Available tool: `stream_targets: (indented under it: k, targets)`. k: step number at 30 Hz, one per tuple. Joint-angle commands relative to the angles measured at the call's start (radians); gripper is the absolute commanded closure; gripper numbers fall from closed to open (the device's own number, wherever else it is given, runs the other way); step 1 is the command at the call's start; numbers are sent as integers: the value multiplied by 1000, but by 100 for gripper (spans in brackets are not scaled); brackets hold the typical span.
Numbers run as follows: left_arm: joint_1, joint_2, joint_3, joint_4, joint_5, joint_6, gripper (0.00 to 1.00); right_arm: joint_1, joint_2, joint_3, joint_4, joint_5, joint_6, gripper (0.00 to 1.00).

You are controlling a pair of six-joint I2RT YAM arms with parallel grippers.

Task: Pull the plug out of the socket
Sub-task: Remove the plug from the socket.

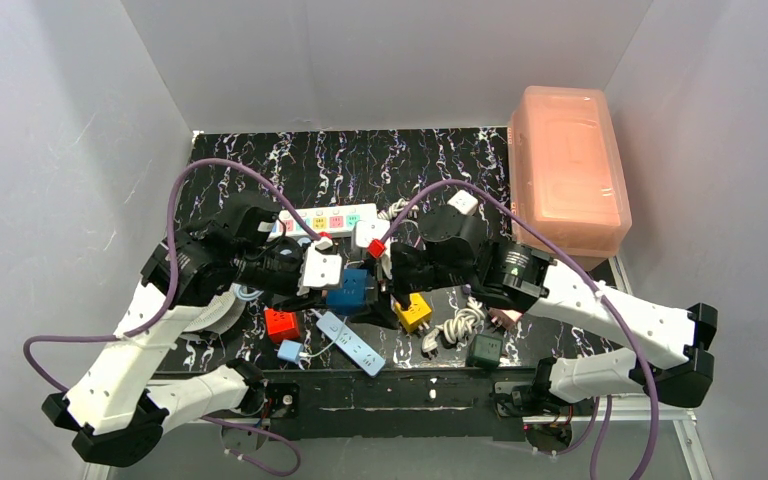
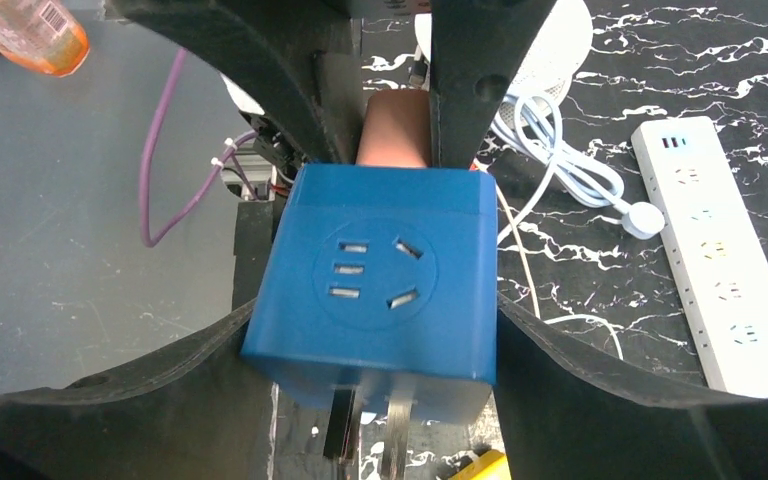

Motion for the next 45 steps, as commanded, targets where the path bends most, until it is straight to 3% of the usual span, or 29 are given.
stream_targets:
  k: [1,7,17,29,31,33,37,40,41,43,45]
  targets:
    - [-1,-20,48,-51,-9,35,100,5,-77,20,-39,-17,13,19]
    - [-1,-15,73,-39,-15,19,100,4,-117,-31,15,23,13,16]
    - [-9,-20,60,-40,-25,-1,100,4,29,65,68,61,-19,14]
    - [-11,-34,41,-39,-30,-1,100,7,78,45,186,71,-28,12]
    - [-11,-34,39,-39,-33,-3,100,7,85,50,190,72,-30,22]
    - [-12,-36,41,-39,-38,-3,100,7,93,61,173,69,-39,39]
    - [-12,-38,41,-40,-43,4,100,6,104,83,126,75,-56,97]
    - [-12,-40,42,-42,-48,10,100,6,91,78,110,86,-67,99]
    - [-13,-40,41,-43,-51,9,90,6,82,69,113,87,-70,99]
    - [-12,-40,40,-43,-56,0,49,6,67,54,124,90,-73,99]
    - [-11,-43,34,-41,-53,-2,33,6,59,53,126,88,-74,99]
